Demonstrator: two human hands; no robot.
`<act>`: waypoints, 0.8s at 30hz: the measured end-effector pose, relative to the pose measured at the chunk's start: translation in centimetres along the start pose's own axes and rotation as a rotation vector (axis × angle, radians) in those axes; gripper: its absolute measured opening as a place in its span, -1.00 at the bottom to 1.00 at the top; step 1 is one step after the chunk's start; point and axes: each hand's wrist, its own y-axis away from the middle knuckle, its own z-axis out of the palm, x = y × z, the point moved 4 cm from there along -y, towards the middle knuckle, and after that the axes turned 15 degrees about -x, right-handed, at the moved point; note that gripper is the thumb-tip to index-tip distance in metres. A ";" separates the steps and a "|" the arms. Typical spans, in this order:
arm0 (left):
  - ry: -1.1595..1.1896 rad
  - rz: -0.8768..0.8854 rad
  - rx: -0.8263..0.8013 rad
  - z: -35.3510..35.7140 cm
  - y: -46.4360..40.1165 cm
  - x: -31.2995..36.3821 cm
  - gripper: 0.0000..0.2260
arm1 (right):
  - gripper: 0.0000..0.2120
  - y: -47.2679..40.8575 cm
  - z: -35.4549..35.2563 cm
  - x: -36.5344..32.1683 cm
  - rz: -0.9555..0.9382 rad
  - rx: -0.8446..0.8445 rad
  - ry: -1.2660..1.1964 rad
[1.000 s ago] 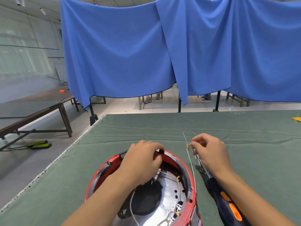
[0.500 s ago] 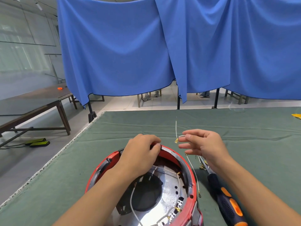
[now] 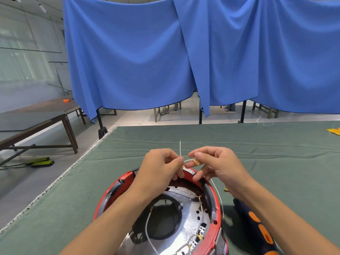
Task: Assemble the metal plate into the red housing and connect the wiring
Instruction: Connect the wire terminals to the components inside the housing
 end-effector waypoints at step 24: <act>0.052 -0.139 0.060 -0.4 0.7 -0.3 -0.82 | -0.87 0.4 1.9 1.3 0.072 0.291 0.496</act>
